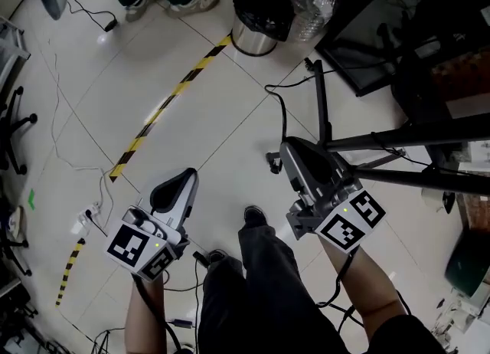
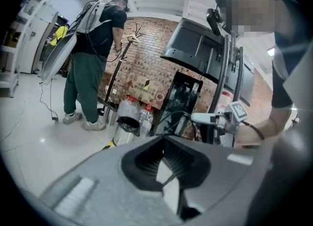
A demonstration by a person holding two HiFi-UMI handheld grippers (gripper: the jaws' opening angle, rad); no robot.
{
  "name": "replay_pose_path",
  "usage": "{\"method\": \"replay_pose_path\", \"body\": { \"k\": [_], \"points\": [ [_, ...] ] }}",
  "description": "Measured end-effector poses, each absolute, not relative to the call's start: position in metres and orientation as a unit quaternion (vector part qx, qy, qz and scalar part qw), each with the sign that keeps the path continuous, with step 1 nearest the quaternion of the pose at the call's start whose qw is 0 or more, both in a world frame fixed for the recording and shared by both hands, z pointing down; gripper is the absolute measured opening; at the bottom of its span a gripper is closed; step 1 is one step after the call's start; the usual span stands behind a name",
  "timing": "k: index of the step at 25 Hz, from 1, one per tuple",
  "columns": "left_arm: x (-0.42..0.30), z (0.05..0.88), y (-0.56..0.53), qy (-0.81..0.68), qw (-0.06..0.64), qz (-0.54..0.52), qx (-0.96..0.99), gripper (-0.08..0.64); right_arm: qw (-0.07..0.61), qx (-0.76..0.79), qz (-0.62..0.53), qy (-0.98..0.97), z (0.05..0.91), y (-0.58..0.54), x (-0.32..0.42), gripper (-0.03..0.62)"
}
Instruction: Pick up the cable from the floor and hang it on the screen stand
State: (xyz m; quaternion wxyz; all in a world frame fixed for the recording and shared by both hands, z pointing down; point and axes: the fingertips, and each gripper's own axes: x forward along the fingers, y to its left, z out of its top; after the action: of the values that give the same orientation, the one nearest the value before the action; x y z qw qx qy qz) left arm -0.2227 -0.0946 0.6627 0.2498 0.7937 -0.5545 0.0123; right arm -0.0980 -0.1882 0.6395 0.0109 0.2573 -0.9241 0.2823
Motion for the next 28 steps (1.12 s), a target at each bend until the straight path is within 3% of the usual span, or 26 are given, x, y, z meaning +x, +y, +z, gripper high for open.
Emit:
{"method": "replay_pose_path", "body": {
  "k": [15, 28],
  "points": [
    [-0.17, 0.416, -0.121, -0.547, 0.188, -0.027, 0.815, 0.005, -0.037, 0.273, 0.217, -0.936, 0.412, -0.17, -0.055, 0.025],
    [-0.11, 0.311, -0.096, -0.474, 0.146, -0.029, 0.868, 0.005, -0.07, 0.309, 0.18, -0.931, 0.295, -0.129, -0.011, 0.025]
  ]
}}
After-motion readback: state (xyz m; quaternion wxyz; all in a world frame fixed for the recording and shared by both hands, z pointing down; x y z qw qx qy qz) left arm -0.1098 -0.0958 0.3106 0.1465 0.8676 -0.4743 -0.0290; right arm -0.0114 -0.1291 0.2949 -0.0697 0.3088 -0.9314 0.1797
